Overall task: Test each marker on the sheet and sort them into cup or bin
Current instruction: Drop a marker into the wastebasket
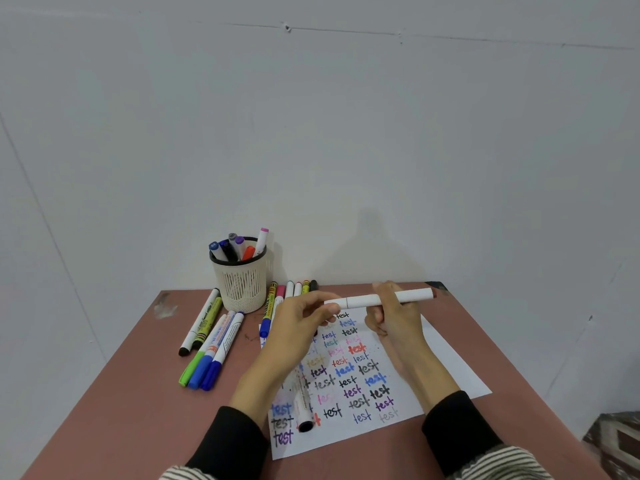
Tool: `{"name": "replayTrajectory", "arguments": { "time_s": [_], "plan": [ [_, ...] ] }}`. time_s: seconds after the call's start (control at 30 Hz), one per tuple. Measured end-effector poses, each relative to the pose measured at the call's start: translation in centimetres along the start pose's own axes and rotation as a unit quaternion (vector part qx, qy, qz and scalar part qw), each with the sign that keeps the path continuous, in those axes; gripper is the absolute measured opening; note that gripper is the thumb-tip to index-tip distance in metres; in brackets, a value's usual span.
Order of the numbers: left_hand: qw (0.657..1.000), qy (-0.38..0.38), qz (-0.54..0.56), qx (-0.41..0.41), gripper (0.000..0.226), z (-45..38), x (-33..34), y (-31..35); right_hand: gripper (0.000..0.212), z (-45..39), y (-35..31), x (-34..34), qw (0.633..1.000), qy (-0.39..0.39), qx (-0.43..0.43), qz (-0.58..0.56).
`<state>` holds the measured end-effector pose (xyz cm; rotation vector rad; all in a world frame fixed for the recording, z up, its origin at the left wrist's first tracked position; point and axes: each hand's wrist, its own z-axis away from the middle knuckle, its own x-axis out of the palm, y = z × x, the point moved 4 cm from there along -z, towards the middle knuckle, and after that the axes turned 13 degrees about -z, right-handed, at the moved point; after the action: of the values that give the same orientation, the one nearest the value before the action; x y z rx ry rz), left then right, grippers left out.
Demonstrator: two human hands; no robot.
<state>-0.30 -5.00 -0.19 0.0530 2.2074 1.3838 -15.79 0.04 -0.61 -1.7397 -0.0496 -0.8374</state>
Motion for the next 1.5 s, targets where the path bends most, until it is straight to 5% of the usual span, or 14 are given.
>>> {"name": "replayTrajectory", "arguments": {
  "time_s": [0.27, 0.77, 1.03, 1.2, 1.37, 1.5],
  "plan": [
    [0.997, 0.029, -0.064, 0.036, 0.018, -0.3, -0.9, 0.1, 0.02, 0.0, 0.1, -0.7, 0.995, -0.03, 0.087, -0.046],
    [0.99, 0.127, -0.065, 0.003, 0.034, 1.9, 3.8, 1.7, 0.018, 1.3, -2.3, -6.0, 0.982, 0.11, 0.016, -0.151],
    [0.983, 0.003, -0.176, 0.05, 0.03, 4.1, 17.0, 5.6, 0.02, 5.7, -11.8, -17.9, 0.959, 0.246, -0.127, -0.069],
    [0.925, -0.109, -0.361, 0.05, 0.046, 5.1, 24.8, 7.2, 0.02, 9.7, -15.0, -28.2, 0.922, 0.345, -0.175, 0.03],
    [0.87, -0.161, -0.462, 0.053, 0.06, 5.0, 26.1, 6.6, 0.02, 14.0, -11.3, -36.2, 0.87, 0.444, -0.124, 0.174],
    [0.861, -0.172, -0.476, 0.053, 0.061, 5.1, 25.9, 6.5, 0.021, 17.8, -4.1, -41.0, 0.854, 0.429, 0.014, 0.295]
  ]
}}
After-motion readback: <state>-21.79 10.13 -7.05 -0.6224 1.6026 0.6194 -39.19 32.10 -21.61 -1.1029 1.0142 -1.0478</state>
